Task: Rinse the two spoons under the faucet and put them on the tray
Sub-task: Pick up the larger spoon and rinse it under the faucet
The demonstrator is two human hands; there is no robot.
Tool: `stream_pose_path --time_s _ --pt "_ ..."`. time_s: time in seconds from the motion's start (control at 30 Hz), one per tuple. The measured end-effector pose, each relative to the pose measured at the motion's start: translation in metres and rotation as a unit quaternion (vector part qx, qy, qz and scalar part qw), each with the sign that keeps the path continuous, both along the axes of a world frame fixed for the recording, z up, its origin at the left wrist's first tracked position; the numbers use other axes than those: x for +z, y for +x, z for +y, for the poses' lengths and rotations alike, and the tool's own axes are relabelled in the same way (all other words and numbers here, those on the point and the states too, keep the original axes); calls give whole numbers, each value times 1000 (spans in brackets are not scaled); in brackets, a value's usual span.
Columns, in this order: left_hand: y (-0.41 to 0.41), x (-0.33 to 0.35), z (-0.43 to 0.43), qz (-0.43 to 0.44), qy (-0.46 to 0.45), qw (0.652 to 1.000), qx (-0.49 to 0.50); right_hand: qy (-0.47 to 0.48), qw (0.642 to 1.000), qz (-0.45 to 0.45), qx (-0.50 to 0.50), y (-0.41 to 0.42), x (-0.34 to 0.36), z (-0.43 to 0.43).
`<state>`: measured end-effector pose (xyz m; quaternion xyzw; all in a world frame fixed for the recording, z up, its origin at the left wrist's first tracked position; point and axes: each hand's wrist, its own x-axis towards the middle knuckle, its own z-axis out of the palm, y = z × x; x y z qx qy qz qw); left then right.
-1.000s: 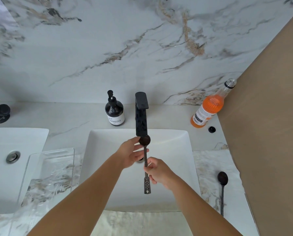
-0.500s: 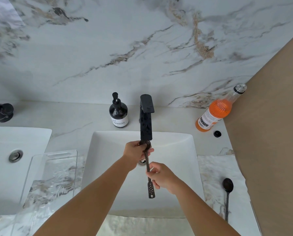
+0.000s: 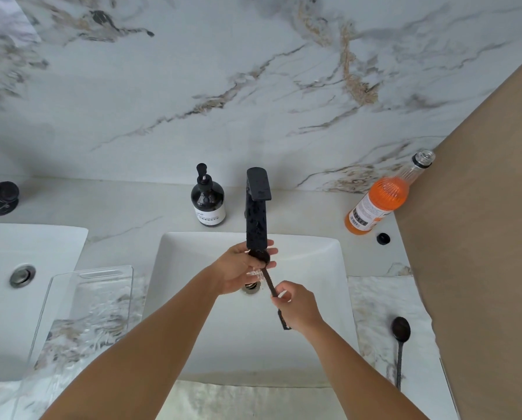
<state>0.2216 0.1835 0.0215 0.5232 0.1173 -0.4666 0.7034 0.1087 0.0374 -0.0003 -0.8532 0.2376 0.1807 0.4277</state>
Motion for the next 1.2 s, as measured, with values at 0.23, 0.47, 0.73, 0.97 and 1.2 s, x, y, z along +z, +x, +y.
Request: stream_pose_path --time_s 0.23,0.47,0.73,0.97,1.2 --pt "-3 -13 -6 -95 180 975 95 -200 976 -79 30 5 6 -8" --pt "-2 -10 -6 -54 177 980 78 52 999 11 9 4 20 -9" --pt "-3 -11 0 -71 191 977 56 22 996 59 62 12 45 -39" --pt "-13 -7 -7 -61 218 968 105 -48 990 67 118 23 59 -33" --pt "-31 1 -8 85 -31 985 146 128 986 102 18 -13 38 16"
